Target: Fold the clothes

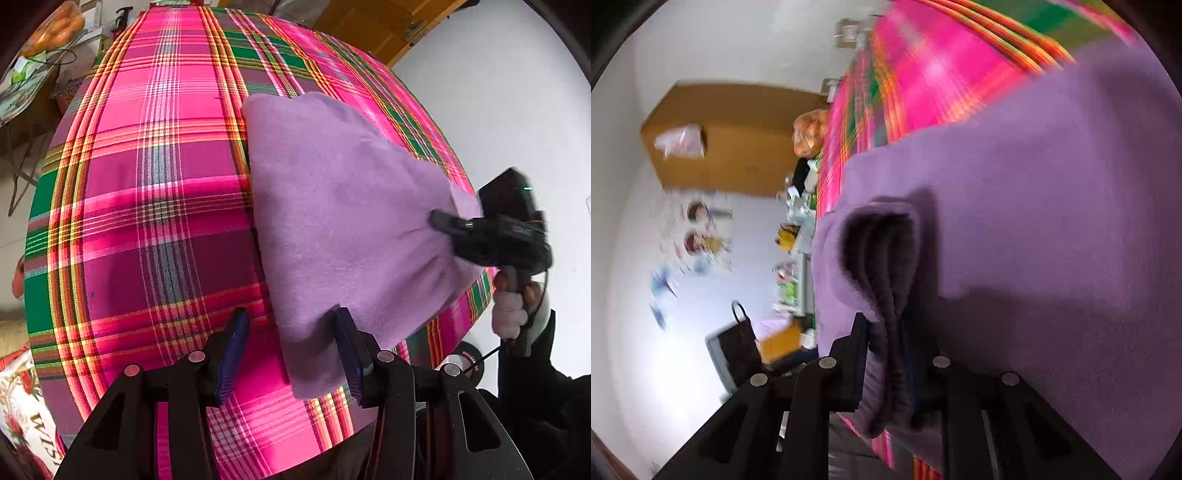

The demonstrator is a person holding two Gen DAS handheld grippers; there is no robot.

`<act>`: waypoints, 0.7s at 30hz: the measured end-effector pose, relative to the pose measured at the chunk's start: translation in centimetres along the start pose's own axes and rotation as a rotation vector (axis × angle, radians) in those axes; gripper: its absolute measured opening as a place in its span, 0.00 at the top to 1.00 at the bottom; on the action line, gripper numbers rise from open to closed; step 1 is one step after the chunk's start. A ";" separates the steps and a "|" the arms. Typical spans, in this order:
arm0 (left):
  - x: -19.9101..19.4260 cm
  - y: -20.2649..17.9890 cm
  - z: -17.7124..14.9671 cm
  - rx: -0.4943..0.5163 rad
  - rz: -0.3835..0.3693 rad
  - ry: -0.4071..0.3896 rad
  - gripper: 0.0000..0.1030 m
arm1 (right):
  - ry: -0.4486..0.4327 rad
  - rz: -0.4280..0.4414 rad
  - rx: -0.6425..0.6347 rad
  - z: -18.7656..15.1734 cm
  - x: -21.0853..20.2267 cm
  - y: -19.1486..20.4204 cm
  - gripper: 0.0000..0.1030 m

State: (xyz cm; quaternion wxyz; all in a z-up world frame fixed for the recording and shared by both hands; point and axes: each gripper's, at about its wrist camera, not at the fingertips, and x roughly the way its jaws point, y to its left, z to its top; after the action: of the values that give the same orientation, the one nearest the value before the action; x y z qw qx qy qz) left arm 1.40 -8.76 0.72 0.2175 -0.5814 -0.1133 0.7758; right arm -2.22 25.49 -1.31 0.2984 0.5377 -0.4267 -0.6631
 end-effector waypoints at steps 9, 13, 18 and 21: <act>-0.6 0.2 -0.4 0.012 0.009 0.000 0.52 | 0.018 -0.112 -0.210 0.2 0.6 2.4 0.69; -0.7 0.1 -0.4 0.016 0.012 -0.002 0.52 | -0.007 -0.070 -0.257 0.3 0.2 3.4 0.83; -0.8 0.0 -0.7 0.017 0.011 -0.003 0.52 | -0.035 -0.104 -0.241 0.5 -0.3 2.3 0.82; -0.5 -0.2 -0.5 0.019 0.011 -0.002 0.52 | -0.048 -0.107 -0.244 0.3 -0.2 2.4 0.82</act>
State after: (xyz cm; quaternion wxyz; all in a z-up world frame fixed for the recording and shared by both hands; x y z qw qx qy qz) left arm 2.06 -8.88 1.02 0.2184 -0.5793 -0.1030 0.7785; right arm -2.65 24.66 0.92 0.3157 0.5032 -0.3208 -0.7378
